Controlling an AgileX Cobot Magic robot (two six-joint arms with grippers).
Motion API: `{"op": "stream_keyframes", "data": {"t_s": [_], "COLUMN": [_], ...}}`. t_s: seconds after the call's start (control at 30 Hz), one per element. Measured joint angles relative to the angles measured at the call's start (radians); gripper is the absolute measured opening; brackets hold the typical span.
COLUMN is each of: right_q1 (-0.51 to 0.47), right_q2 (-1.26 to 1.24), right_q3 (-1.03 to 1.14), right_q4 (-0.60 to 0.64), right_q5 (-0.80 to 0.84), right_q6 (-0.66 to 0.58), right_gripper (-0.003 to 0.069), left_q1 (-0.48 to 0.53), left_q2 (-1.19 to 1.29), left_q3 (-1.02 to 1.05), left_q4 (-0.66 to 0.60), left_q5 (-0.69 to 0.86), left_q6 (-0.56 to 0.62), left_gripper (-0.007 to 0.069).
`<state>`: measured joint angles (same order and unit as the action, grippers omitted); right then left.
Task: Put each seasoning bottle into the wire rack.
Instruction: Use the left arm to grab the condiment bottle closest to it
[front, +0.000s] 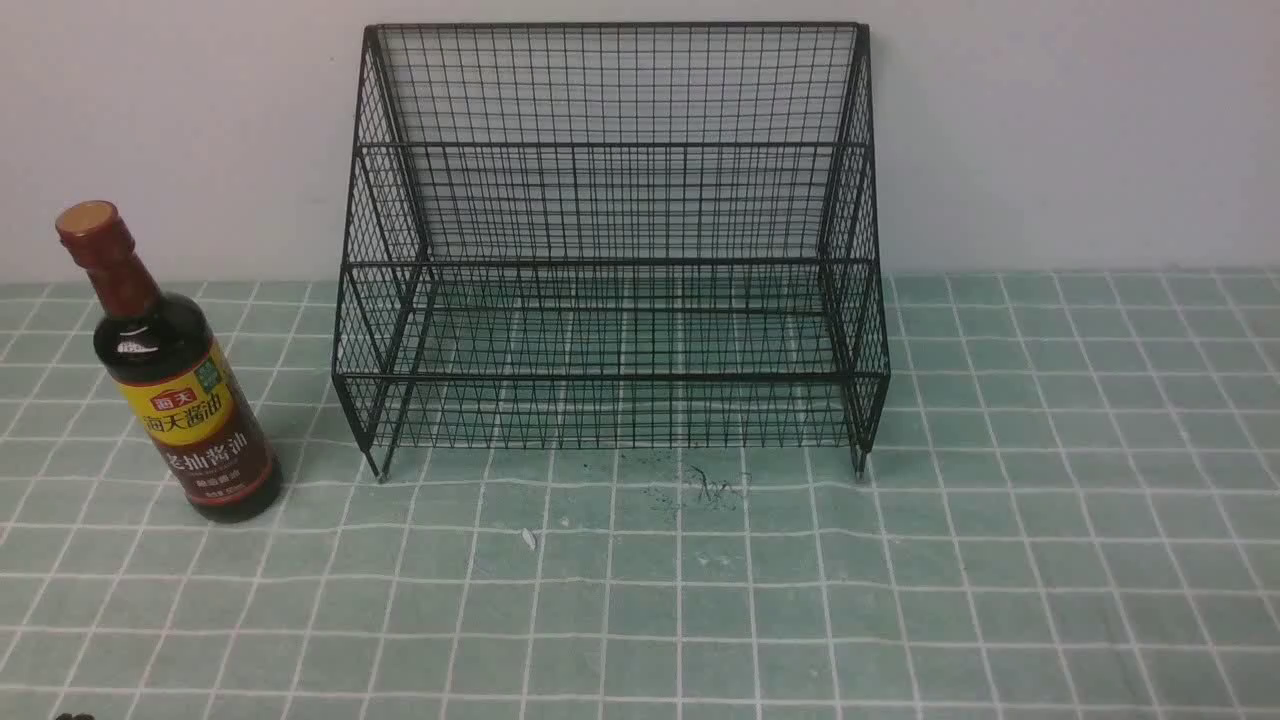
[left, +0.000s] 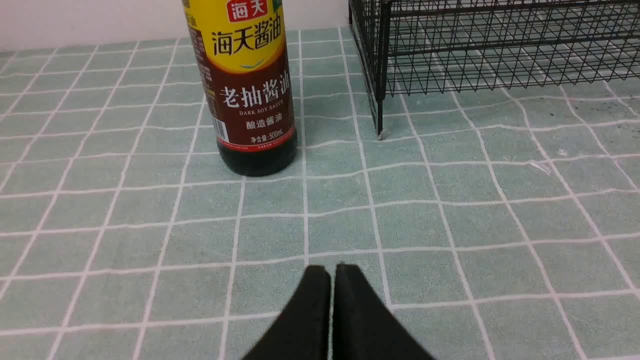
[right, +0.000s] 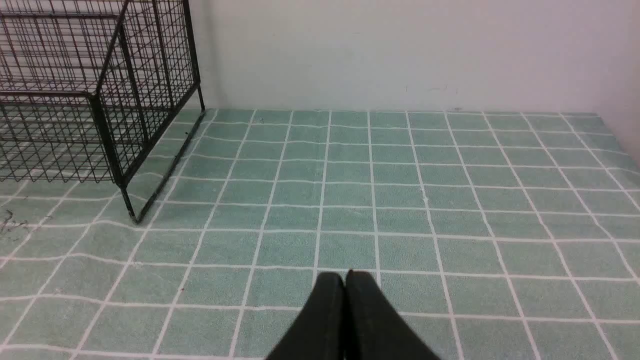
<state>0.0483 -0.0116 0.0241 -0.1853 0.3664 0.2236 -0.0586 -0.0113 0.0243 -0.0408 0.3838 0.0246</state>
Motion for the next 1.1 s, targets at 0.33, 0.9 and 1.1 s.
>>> {"op": "stream_keyframes", "data": {"t_s": [0.33,0.9,1.1], "right_q1": [0.0,0.0,0.0], "right_q2": [0.0,0.0,0.0], "right_q3": [0.0,0.0,0.0], "right_q4": [0.0,-0.001,0.0], "right_q5": [0.0,0.0,0.0], "right_q6": [0.0,0.0,0.0], "right_gripper": [-0.0015,-0.0015,-0.0015], "left_q1": [0.0,0.0,0.0], "left_q2": [0.0,0.0,0.0], "left_q3": [0.0,0.0,0.003], "left_q4": [0.0,0.0,0.0], "left_q5": [0.0,0.0,-0.039], "left_q6": [0.0,0.0,0.0], "left_gripper": [-0.0006,-0.0006,-0.0006]}}
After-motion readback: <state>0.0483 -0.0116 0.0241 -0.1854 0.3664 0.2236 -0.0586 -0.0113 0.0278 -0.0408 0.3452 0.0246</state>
